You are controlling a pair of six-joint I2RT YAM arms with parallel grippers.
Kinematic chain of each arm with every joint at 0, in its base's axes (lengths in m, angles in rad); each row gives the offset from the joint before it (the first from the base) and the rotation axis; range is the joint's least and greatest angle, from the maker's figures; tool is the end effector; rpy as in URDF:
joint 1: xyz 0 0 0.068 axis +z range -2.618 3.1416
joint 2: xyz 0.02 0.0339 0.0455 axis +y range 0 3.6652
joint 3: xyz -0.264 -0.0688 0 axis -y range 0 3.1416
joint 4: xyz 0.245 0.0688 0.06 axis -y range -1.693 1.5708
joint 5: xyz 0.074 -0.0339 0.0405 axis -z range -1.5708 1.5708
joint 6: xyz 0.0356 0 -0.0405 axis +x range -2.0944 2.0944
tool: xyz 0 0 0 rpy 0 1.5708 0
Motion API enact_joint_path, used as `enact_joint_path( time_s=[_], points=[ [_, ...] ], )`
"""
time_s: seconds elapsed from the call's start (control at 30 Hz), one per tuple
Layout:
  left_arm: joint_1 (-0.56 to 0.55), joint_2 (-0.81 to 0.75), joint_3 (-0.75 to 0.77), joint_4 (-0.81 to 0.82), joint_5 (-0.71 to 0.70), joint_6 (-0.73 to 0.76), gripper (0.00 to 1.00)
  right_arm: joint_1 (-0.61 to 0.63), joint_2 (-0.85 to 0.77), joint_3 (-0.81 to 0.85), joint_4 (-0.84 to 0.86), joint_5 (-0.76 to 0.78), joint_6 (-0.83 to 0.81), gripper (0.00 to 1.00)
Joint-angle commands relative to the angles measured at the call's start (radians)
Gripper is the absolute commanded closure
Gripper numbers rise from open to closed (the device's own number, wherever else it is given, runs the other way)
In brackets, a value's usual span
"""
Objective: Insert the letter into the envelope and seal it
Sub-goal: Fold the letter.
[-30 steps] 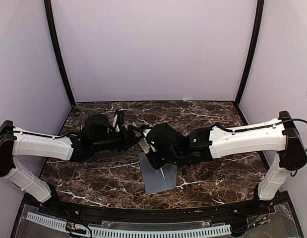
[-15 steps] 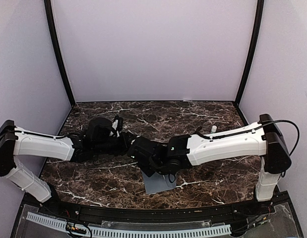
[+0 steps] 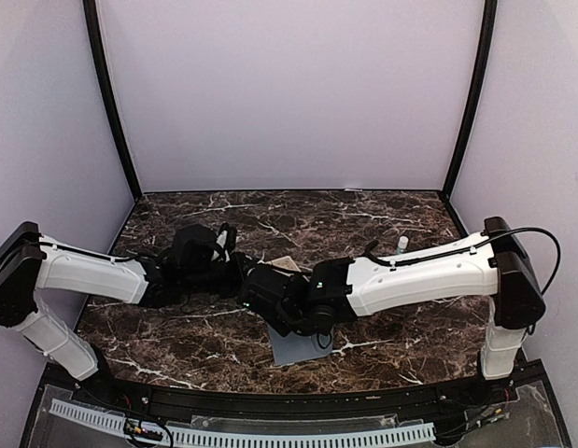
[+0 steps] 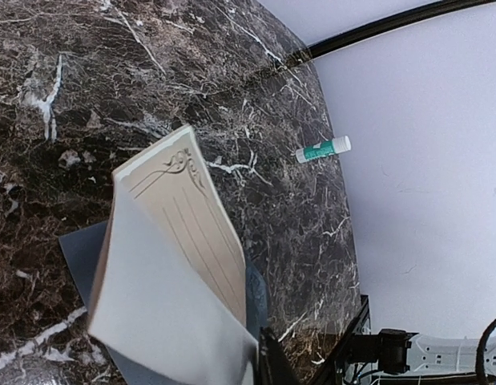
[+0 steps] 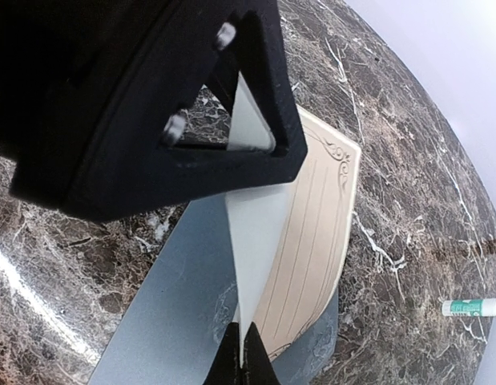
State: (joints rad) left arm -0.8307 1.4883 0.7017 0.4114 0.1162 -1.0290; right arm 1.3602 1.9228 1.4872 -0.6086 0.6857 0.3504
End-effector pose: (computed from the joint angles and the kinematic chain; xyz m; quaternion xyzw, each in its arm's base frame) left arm 0.2097 -0.2358 0.2055 -0.0492 0.8244 -0.4791 0.2975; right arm 0.1076 0.3957 0.2245 -0.3633 0.8382 -0.0279 0.4058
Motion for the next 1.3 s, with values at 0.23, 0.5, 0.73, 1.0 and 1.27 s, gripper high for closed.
enact_joint_path(
  time_s=[0.23,0.5,0.73,1.0,1.27],
  points=[
    [-0.003,-0.044,-0.063,0.105,-0.031,-0.047,1.00,0.014,-0.026,-0.011,0.006,0.008,0.031,0.58],
    [0.019,-0.208,-0.088,0.023,-0.056,0.092,1.00,0.007,-0.343,-0.216,0.190,-0.172,0.042,0.14],
    [0.072,-0.300,-0.052,-0.026,0.208,0.350,1.00,-0.137,-0.572,-0.363,0.305,-0.366,0.075,0.11],
    [0.128,-0.290,0.130,-0.191,0.621,0.640,1.00,-0.390,-0.722,-0.495,0.396,-0.557,0.137,0.08],
    [0.132,-0.221,0.277,-0.271,0.829,0.804,1.00,-0.607,-0.785,-0.609,0.471,-0.747,0.204,0.07]
  ],
)
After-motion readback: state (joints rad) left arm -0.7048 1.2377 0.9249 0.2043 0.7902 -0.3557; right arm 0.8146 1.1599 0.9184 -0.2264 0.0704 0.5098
